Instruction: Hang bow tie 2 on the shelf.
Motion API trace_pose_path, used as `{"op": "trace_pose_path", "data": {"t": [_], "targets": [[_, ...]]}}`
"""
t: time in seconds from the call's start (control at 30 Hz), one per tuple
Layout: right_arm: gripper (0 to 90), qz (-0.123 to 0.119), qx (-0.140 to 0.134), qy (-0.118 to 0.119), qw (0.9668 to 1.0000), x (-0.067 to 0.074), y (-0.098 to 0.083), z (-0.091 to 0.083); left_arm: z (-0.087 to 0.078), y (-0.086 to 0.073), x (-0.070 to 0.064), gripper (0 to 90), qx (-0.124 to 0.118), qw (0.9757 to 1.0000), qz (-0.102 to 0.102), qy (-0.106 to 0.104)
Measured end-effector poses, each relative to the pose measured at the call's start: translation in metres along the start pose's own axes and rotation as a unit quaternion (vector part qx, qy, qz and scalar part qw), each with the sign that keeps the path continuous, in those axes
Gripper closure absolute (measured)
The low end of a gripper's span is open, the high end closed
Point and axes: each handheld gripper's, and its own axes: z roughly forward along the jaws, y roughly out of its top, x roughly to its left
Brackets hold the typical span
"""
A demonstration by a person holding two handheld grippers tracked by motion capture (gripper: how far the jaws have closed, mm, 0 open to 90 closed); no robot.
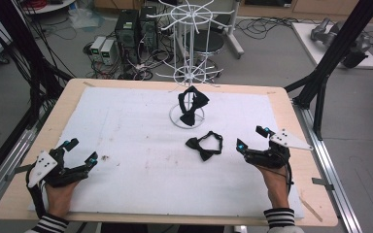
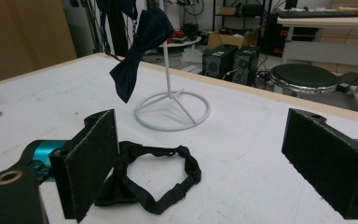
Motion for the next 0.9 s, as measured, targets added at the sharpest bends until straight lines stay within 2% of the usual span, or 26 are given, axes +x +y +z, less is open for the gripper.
{"op": "trace_pose_path", "data": {"t": [0.5,0.9], "targets": [[10.3,-0.016,0.032,0.014,0.9992,0.002,0.012,0.010,0.000,0.000,0.000,13.5,-0.002,1.0000,0.001,0.001],[10.3,-0.047,0.081,0.046,0.9945,0.012,0.026,0.029,0.000,0.000,0.000,13.5,-0.001,1.0000,0.000,0.001]]}}
